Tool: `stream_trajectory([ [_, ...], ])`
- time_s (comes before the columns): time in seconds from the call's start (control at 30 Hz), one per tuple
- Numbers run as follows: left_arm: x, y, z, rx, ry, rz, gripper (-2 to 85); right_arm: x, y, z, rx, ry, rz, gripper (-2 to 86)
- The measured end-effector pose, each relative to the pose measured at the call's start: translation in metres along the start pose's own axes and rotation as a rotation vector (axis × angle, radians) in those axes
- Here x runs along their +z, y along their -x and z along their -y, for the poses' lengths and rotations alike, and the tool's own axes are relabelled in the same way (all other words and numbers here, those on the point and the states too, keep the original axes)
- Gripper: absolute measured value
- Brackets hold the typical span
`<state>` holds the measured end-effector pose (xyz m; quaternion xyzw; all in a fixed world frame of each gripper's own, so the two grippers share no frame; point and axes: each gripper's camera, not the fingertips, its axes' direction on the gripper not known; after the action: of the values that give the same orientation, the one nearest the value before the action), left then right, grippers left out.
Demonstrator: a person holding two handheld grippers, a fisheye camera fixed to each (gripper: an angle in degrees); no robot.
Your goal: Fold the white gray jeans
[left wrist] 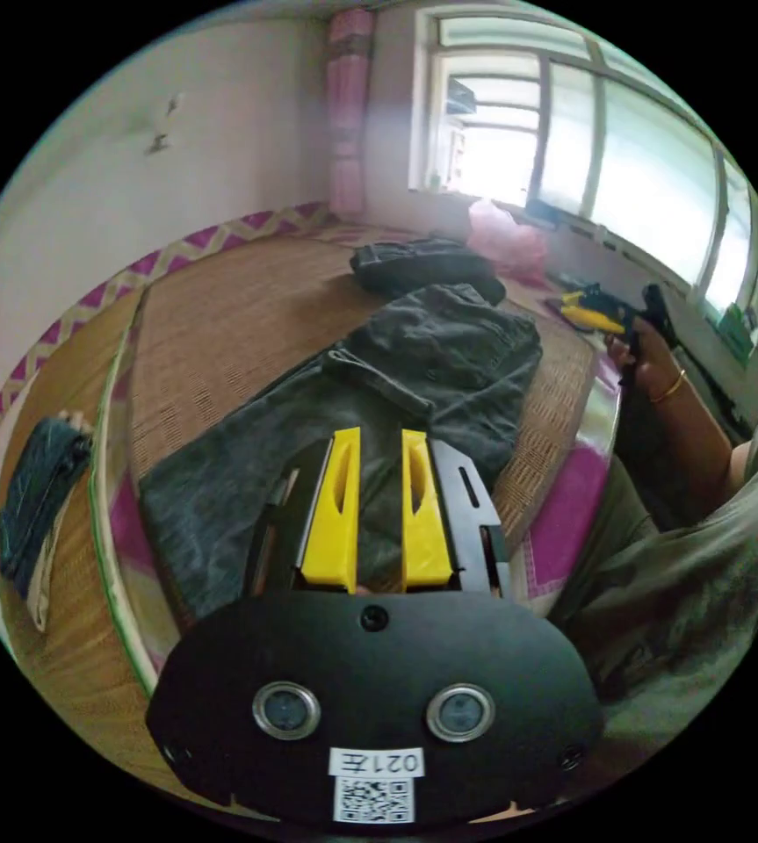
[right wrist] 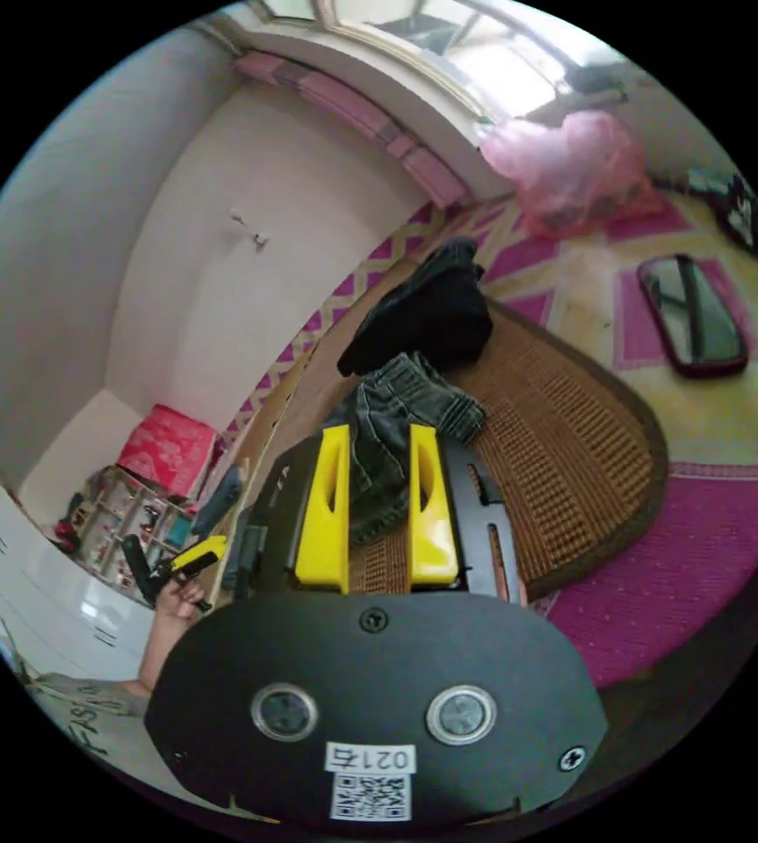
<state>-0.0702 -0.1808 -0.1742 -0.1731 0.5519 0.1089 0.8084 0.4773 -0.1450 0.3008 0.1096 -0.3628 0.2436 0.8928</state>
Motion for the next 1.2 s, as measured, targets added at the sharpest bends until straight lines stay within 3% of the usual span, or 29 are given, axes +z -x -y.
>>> stream_trajectory([
  [0.1, 0.041, -0.027, 0.027, 0.052, 0.061, -0.053, 8.7, -0.009, 0.04, -0.017, -0.159, -0.041, -0.051, 9.0],
  [0.2, 0.066, -0.042, 0.047, 0.063, 0.101, 0.039, 9.7, 0.003, 0.071, -0.034, -0.283, 0.012, -0.047, 8.9],
  [0.43, 0.068, -0.038, 0.069, 0.003, 0.114, 0.11, 3.9, 0.057, 0.128, -0.081, -0.479, 0.135, -0.058, 9.7],
  [0.63, -0.085, 0.063, 0.04, -0.34, -0.296, -0.031, 2.0, 0.084, 0.155, -0.107, -0.522, 0.205, -0.003, 8.5],
  [0.7, -0.149, 0.105, 0.013, -0.429, -0.387, 0.006, 1.8, 0.086, 0.157, -0.113, -0.514, 0.205, 0.008, 8.2],
  [0.77, -0.228, 0.157, -0.031, -0.541, -0.455, 0.155, 1.6, 0.089, 0.159, -0.123, -0.506, 0.212, 0.007, 8.1],
  [0.97, -0.322, 0.28, -0.166, -0.93, -0.421, 0.441, 1.3, 0.103, 0.171, -0.143, -0.481, 0.224, 0.02, 8.1],
  [1.07, -0.311, 0.328, -0.226, -1.093, -0.319, 0.328, 1.1, 0.116, 0.181, -0.153, -0.493, 0.262, -0.005, 8.1],
  [1.2, -0.302, 0.344, -0.25, -1.125, -0.307, 0.294, 1.0, 0.135, 0.196, -0.163, -0.547, 0.33, -0.067, 7.8],
])
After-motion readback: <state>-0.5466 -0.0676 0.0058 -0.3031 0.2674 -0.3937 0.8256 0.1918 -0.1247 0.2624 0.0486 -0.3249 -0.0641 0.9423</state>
